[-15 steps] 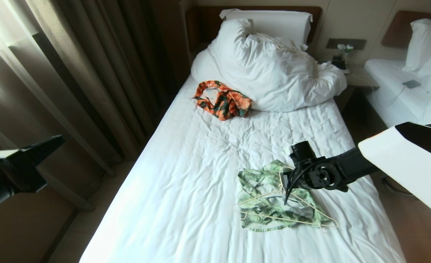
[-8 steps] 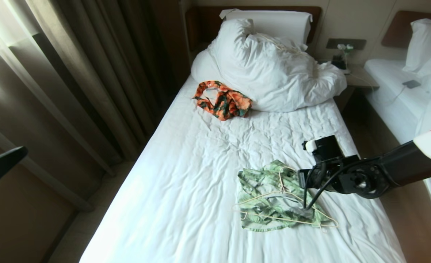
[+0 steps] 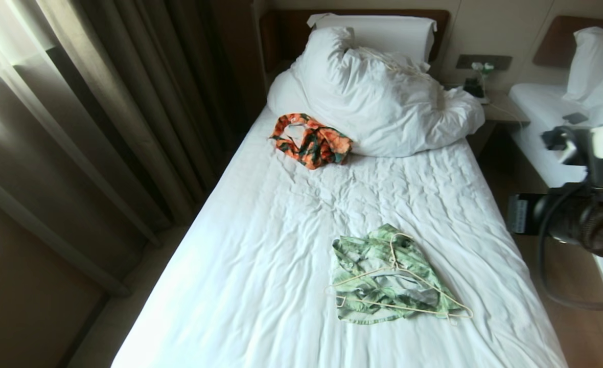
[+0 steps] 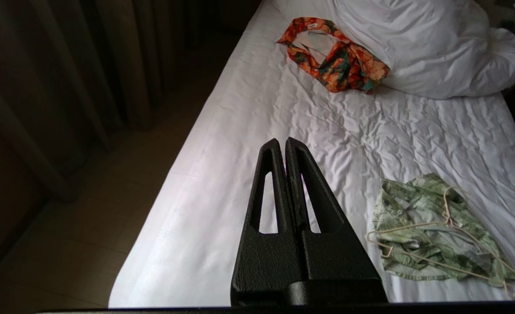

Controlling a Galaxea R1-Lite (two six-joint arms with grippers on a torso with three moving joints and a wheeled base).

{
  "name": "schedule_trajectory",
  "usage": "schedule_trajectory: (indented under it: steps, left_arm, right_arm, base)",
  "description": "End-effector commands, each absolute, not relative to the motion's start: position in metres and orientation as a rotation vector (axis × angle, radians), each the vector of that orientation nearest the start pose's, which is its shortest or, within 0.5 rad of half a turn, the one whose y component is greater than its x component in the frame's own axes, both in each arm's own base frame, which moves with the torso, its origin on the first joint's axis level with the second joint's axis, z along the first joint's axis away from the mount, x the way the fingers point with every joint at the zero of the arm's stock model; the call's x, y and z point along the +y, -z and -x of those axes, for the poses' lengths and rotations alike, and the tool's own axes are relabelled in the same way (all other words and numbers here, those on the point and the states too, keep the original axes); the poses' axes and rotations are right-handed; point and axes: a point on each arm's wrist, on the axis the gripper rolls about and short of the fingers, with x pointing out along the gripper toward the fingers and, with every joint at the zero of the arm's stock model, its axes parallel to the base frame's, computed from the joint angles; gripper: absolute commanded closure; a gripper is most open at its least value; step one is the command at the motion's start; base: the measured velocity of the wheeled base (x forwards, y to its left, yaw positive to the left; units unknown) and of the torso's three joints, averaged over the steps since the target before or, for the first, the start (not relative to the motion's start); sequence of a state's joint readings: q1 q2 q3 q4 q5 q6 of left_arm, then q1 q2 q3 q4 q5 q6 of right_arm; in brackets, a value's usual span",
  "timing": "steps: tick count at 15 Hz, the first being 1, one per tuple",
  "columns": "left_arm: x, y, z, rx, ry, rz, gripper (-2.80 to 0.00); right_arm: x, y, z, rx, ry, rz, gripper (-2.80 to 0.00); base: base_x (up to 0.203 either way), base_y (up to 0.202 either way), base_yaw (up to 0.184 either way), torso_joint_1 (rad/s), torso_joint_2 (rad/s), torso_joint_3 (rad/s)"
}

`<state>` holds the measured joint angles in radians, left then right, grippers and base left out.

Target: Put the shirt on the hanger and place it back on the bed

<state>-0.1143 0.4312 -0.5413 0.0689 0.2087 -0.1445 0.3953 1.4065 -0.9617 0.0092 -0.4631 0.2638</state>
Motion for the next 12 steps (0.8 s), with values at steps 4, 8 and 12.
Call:
schedule_trajectory:
  steps: [4,8,12]
  left_arm:
    - [0.005,-0.209,0.044,-0.114,-0.114,0.152,0.0]
    - [0.003,-0.189,0.053,-0.098,-0.068,0.148,0.0]
    - [0.001,-0.166,0.053,-0.075,0.002,0.143,0.0]
  right_arm:
    - [0.019,-0.297,-0.089,0.279,0.209,-0.244,0.0]
    - [-0.009,-0.301,-0.006,0.176,0.293,-0.308,0.0]
    - [-0.012,-0.281,0.055,0.126,0.391,-0.323,0.0]
  base:
    - [0.0,0.0,0.0,0.0,0.0,0.0]
    - [0.0,0.0,0.0,0.0,0.0,0.0]
    - [0.0,0.0,0.0,0.0,0.0,0.0]
